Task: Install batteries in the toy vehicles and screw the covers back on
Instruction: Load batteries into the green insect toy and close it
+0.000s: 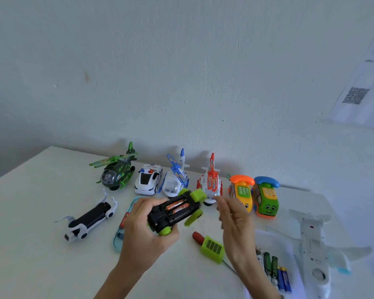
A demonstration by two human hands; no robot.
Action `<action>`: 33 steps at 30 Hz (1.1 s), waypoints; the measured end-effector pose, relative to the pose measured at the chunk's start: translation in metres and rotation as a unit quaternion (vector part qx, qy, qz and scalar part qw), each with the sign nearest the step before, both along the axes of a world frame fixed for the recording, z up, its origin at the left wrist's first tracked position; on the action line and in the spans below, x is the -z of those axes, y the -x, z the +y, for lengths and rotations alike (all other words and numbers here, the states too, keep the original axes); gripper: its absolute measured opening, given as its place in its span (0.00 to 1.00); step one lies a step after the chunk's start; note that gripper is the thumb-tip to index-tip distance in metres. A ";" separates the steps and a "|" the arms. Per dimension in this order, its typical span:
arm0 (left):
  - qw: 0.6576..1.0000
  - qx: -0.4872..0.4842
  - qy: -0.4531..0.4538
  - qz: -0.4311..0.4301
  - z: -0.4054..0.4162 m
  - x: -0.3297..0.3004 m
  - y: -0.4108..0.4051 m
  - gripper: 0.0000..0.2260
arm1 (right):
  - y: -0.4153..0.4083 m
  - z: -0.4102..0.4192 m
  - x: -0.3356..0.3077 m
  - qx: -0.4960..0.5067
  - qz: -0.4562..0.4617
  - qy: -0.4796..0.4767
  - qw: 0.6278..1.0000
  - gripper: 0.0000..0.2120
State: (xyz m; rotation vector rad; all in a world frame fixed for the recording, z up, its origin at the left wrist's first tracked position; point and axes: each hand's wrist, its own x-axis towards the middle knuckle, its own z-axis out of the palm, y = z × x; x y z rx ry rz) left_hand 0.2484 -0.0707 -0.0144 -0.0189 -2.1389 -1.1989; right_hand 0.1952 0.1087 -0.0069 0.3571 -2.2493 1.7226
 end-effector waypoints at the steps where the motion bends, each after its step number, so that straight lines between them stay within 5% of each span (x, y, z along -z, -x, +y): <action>1: 0.999 -0.011 -0.028 -0.019 -0.001 0.003 -0.001 0.19 | 0.008 0.006 0.009 0.002 -0.019 -0.070 0.997 0.06; 3: 0.991 -0.027 -0.109 -0.067 -0.002 0.007 -0.003 0.19 | 0.018 0.013 0.031 -0.057 -0.102 -0.299 0.947 0.11; 5: 0.976 -0.019 -0.187 -0.110 -0.003 0.008 -0.002 0.22 | 0.024 0.014 0.054 -0.120 -0.180 -0.484 0.848 0.25; 7: 0.957 -0.005 -0.256 -0.139 -0.007 0.007 -0.002 0.24 | 0.023 0.011 0.065 -0.137 -0.186 -0.572 0.787 0.30; 10: 0.934 0.016 -0.320 -0.157 -0.019 0.003 -0.003 0.28 | 0.025 0.008 0.069 -0.128 -0.170 -0.602 0.769 0.25; 13: 0.923 0.037 -0.342 -0.175 -0.036 -0.001 -0.008 0.31 | 0.028 0.004 0.050 -0.125 -0.194 -0.577 0.784 0.24; 15: 0.917 0.053 -0.352 -0.181 -0.054 -0.006 -0.013 0.32 | 0.033 -0.004 0.022 -0.123 -0.190 -0.507 0.832 0.24; 18: 0.914 0.083 -0.352 -0.181 -0.088 -0.022 -0.017 0.39 | 0.043 -0.032 -0.035 -0.164 -0.106 -0.377 0.905 0.23; 21: 0.920 0.096 -0.338 -0.175 -0.125 -0.045 -0.016 0.39 | 0.046 -0.080 -0.096 -0.248 -0.040 -0.241 0.937 0.19; 25: 0.930 0.117 -0.312 -0.155 -0.181 -0.076 -0.016 0.38 | 0.045 -0.163 -0.148 -0.375 -0.004 -0.168 0.912 0.15; 33: 0.938 0.168 -0.282 -0.114 -0.281 -0.139 -0.005 0.47 | 0.053 -0.284 -0.193 -0.456 -0.023 -0.141 0.879 0.16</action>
